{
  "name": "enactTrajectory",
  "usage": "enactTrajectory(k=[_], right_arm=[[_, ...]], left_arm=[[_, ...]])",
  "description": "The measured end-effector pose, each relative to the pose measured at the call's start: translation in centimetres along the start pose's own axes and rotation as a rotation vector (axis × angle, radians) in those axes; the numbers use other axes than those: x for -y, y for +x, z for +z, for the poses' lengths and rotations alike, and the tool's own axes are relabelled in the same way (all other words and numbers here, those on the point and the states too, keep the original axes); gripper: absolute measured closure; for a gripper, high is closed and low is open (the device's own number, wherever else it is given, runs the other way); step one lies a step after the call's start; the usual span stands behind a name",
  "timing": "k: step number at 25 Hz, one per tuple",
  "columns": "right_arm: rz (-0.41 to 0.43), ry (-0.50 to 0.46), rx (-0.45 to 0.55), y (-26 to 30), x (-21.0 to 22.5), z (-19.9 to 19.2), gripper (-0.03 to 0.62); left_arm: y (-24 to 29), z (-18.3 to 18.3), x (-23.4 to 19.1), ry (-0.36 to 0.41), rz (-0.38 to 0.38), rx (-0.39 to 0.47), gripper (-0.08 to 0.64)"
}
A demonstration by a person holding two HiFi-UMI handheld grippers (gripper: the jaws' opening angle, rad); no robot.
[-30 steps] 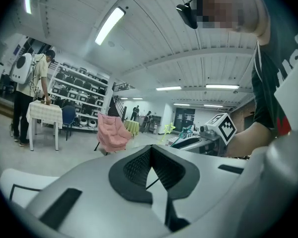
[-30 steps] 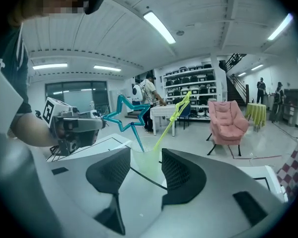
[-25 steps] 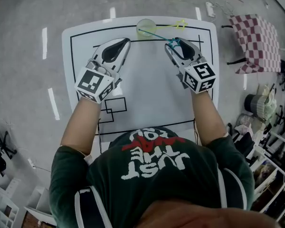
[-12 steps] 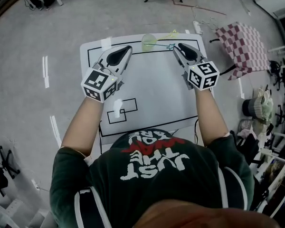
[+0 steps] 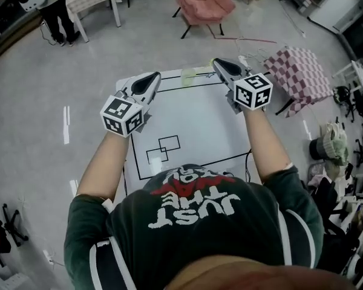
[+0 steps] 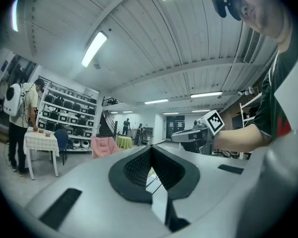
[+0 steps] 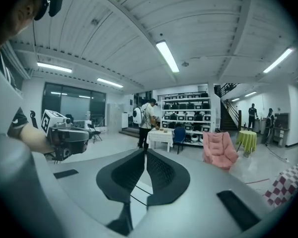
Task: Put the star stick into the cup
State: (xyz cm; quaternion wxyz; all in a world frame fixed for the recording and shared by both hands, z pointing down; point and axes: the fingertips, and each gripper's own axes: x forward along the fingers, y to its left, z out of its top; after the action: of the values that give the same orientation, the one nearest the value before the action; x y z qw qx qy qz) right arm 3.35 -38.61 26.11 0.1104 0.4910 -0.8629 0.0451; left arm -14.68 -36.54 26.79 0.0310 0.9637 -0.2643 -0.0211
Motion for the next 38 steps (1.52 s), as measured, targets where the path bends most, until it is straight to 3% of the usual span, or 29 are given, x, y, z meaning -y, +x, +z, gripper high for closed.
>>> enactTrajectory(k=[5, 13, 26, 31, 38], right_arm=[[0.062, -0.025, 0.056, -3.9, -1.3, 2.8, 0.555], [0.164, -0.040, 0.099, -13.4, -1.1, 3.2, 0.558], [0.310, -0.038, 0.123, -26.8, -0.8, -0.1, 0.558], [0.336, -0.021, 0.124, -29.1, -2.4, -1.8, 0.558], [0.337, 0.021, 0.098, -29.1, -5.6, -5.1, 0.558]], left_arm=[[-1.1, 2.6, 3.9, 0.037, 0.018, 0.009, 0.565], [-0.9, 5.1, 13.6, 0.062, 0.077, 0.026, 0.565], [0.0, 3.6, 28.8, 0.040, 0.165, 0.028, 0.565], [-0.8, 1.7, 31.2, 0.022, 0.169, 0.013, 0.565], [-3.7, -1.8, 30.8, -0.015, 0.146, -0.008, 0.565]])
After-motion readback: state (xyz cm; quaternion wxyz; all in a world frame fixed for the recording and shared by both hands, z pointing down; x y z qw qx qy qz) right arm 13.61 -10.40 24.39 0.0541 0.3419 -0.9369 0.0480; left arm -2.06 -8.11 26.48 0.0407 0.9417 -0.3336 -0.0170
